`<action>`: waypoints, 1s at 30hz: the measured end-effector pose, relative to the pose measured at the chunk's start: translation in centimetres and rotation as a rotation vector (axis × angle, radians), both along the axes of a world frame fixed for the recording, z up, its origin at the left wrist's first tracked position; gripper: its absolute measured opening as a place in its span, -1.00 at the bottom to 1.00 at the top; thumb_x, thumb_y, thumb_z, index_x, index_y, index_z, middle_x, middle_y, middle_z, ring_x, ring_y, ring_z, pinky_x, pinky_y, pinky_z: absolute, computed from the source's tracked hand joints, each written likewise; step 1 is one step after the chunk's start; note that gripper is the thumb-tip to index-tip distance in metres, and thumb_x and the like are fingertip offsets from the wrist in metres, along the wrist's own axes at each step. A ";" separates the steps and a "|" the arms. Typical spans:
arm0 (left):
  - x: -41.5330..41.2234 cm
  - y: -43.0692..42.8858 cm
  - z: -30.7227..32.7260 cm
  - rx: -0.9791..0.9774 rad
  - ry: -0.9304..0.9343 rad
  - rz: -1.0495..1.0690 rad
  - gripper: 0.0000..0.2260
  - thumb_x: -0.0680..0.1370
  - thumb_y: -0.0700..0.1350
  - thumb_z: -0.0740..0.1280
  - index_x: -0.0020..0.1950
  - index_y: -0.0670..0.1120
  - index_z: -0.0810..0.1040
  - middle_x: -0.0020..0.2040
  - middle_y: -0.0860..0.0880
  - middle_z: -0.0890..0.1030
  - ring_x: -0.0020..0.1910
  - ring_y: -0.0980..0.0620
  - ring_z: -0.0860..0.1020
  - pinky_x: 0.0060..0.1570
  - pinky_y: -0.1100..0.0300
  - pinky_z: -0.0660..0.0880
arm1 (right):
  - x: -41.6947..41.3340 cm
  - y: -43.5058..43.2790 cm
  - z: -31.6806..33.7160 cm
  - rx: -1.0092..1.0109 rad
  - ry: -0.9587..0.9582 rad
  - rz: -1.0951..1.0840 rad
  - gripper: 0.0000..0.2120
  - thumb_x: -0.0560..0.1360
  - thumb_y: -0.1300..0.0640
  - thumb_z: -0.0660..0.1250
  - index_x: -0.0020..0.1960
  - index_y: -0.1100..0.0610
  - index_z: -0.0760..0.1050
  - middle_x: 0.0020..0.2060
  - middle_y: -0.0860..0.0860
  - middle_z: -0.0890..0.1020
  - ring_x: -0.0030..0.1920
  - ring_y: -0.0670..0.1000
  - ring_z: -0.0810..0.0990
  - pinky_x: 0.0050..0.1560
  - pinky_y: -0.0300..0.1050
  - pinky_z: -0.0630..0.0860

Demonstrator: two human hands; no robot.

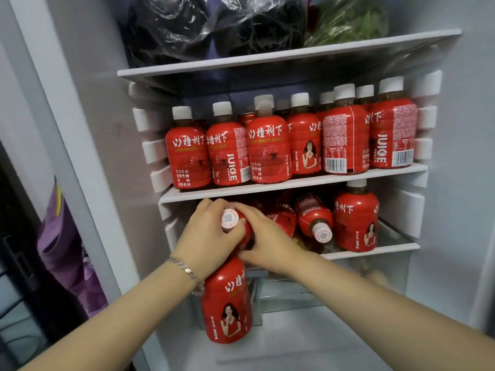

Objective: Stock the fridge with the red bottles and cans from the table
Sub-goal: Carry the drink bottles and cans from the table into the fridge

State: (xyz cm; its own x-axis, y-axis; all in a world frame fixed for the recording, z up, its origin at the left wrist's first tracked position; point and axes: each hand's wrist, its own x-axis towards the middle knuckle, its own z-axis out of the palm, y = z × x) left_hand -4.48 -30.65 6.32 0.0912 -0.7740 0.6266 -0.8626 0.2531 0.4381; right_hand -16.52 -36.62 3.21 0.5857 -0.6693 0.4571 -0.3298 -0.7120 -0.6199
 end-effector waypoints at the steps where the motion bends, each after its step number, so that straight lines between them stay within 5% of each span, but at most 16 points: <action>1: 0.2 0.1 0.0 -0.001 -0.004 -0.006 -0.86 0.46 -0.11 0.38 -0.01 -0.09 0.52 -0.06 -0.03 0.48 -0.18 0.16 0.41 -0.18 0.40 0.25 | 0.2 -0.1 0.1 -0.010 0.002 0.015 -0.16 0.29 0.29 0.47 0.48 0.09 0.18 0.40 0.04 0.34 0.38 -0.02 0.36 0.38 -0.14 0.31; 8: 1.4 1.4 0.4 -0.080 -0.018 0.016 -0.63 0.36 -0.01 0.49 0.02 0.09 0.36 -0.14 0.14 0.43 -0.19 0.26 0.42 -0.21 0.51 0.33 | -0.2 1.4 1.4 -0.049 -0.025 -0.201 -0.46 0.23 -0.06 0.47 0.19 -0.10 0.45 0.01 -0.08 0.63 0.03 -0.04 0.59 0.05 -0.07 0.53; 13: 2.0 1.0 1.1 -0.375 -0.085 0.066 -0.79 0.37 -0.28 0.46 -0.19 -0.08 0.46 -0.27 0.09 0.39 -0.34 0.16 0.33 -0.18 0.53 0.33 | -1.5 1.9 1.9 -0.067 0.180 -0.402 -0.46 0.27 -0.21 0.42 0.19 -0.10 0.40 0.01 -0.07 0.59 0.03 0.02 0.55 -0.08 -0.14 0.44; 19: 0.7 -0.7 0.9 -0.475 -0.107 0.070 -0.88 0.40 -0.35 0.39 -0.26 -0.20 0.48 -0.25 -0.01 0.41 -0.29 0.19 0.30 -0.29 0.52 0.32 | -1.1 1.2 -0.4 -0.283 0.173 -0.571 -0.30 0.31 -0.39 0.13 0.27 0.04 0.34 0.11 -0.03 0.51 0.24 0.06 0.31 0.23 -0.03 0.25; 22: 0.4 -1.3 0.7 -0.464 -0.148 0.077 -0.88 0.48 -0.20 0.31 -0.24 -0.19 0.46 -0.25 -0.07 0.45 -0.38 0.07 0.38 -0.43 0.21 0.42 | -1.0 0.9 -1.0 -0.200 0.093 -0.546 -0.31 0.37 -0.30 0.26 0.37 0.05 0.26 0.21 -0.01 0.45 0.30 0.05 0.32 0.29 -0.01 0.26; 26: 0.6 -1.2 0.1 -0.482 -0.198 0.139 -0.73 0.48 -0.01 0.16 -0.27 -0.17 0.48 -0.28 -0.06 0.49 -0.41 -0.02 0.47 -0.53 0.18 0.40 | -1.0 0.9 -0.8 -0.104 0.027 -0.487 -0.31 0.38 -0.20 0.35 0.40 0.04 0.21 0.23 -0.01 0.43 0.30 0.03 0.35 0.32 -0.02 0.28; 28: 0.9 -1.0 -0.8 -0.472 -0.196 0.209 -0.75 0.46 0.00 0.19 -0.22 -0.14 0.54 -0.26 -0.02 0.56 -0.33 -0.02 0.53 -0.41 0.18 0.40 | -0.9 0.8 -0.7 -0.058 -0.029 -0.475 -0.33 0.34 -0.18 0.40 0.35 0.02 0.26 0.20 -0.03 0.46 0.27 0.02 0.40 0.32 0.01 0.31; 30: 0.7 -0.4 -1.7 -0.388 0.084 0.198 -0.85 0.46 0.01 0.30 -0.09 -0.05 0.53 -0.19 0.06 0.60 -0.20 0.03 0.57 -0.21 0.15 0.45 | -0.8 0.4 -0.6 0.022 -0.102 -0.435 -0.35 0.26 -0.15 0.45 0.26 0.00 0.30 0.13 -0.04 0.50 0.19 0.03 0.47 0.27 0.07 0.39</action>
State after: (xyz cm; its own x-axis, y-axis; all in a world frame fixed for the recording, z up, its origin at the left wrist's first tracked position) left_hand -3.79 -31.08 4.64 0.2775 -0.4452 0.8513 -0.8764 0.2457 0.4141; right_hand -17.30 -36.19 2.61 0.2001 -0.8536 0.4809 -0.5323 -0.5068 -0.6781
